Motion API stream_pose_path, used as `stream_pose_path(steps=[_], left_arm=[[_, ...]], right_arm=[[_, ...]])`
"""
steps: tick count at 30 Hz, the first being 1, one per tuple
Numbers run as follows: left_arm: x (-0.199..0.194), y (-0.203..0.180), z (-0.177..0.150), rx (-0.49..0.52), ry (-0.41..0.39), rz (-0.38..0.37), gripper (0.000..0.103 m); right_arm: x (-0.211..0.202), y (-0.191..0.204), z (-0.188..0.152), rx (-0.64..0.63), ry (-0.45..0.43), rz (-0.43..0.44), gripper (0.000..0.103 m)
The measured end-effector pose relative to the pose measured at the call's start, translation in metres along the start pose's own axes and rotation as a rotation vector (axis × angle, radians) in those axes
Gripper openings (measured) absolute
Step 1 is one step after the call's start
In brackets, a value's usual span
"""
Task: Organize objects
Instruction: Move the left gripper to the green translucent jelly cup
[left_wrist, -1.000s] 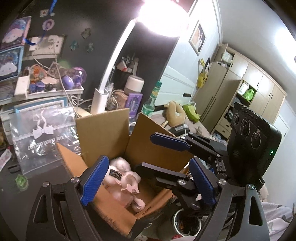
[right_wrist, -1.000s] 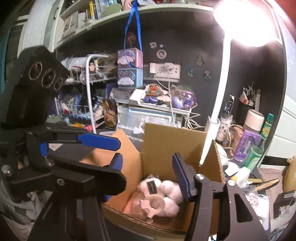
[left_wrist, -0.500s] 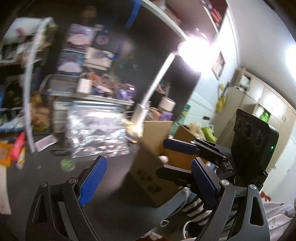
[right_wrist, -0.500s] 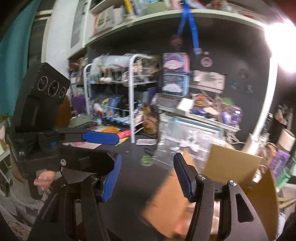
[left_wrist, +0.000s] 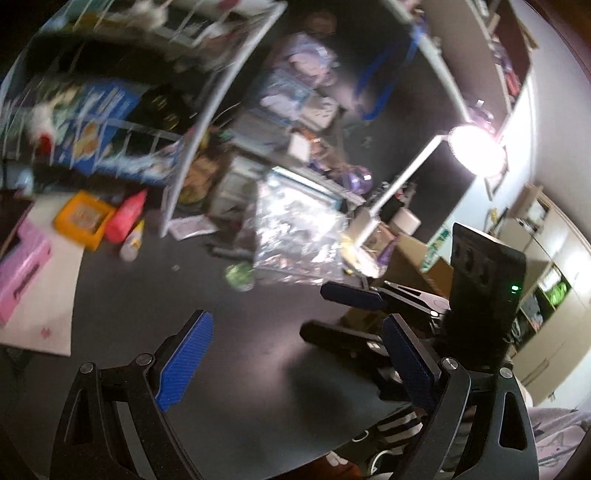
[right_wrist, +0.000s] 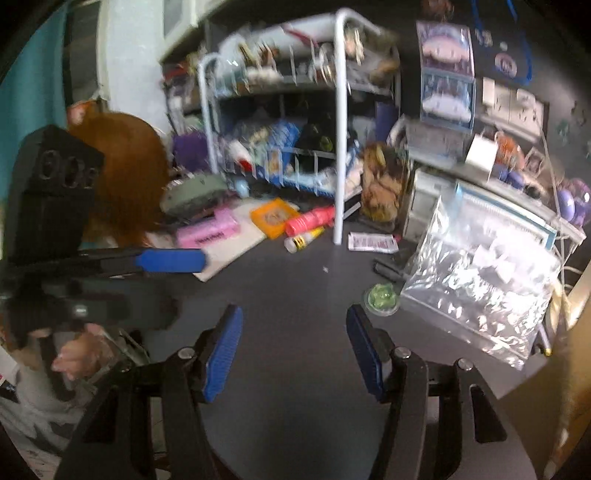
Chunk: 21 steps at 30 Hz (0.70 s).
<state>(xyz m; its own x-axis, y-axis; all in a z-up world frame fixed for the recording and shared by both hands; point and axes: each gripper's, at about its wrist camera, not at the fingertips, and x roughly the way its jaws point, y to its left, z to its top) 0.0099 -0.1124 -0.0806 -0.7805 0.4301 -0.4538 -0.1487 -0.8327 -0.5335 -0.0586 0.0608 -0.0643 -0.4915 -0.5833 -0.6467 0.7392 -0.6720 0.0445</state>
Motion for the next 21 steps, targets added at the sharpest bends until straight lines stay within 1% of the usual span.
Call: stream_pose_path(steps=[3, 5, 10, 14, 18, 19, 21], left_arm=[[0.010, 0.016, -0.002, -0.028, 0.022, 0.021, 0.092], [0.016, 0.024, -0.003, -0.041, 0.034, 0.018, 0.092], [0.031, 0.039, -0.001, -0.062, 0.058, 0.021, 0.092], [0.039, 0.046, 0.000, -0.073, 0.077, 0.027, 0.092], [0.044, 0.054, 0.002, -0.085, 0.087, 0.032, 0.092], [0.045, 0.055, 0.003, -0.087, 0.087, 0.033, 0.092], [0.046, 0.057, 0.004, -0.091, 0.087, 0.031, 0.092]], right_arm=[[0.030, -0.011, 0.001, 0.033, 0.043, -0.025, 0.055], [0.048, -0.023, 0.000, 0.064, 0.069, -0.036, 0.055], [0.090, -0.049, 0.001, 0.092, 0.107, -0.106, 0.055], [0.111, -0.063, 0.005, 0.092, 0.121, -0.164, 0.055], [0.130, -0.074, 0.007, 0.097, 0.146, -0.180, 0.055], [0.132, -0.075, 0.007, 0.095, 0.147, -0.187, 0.054], [0.137, -0.079, 0.008, 0.095, 0.150, -0.200, 0.049]])
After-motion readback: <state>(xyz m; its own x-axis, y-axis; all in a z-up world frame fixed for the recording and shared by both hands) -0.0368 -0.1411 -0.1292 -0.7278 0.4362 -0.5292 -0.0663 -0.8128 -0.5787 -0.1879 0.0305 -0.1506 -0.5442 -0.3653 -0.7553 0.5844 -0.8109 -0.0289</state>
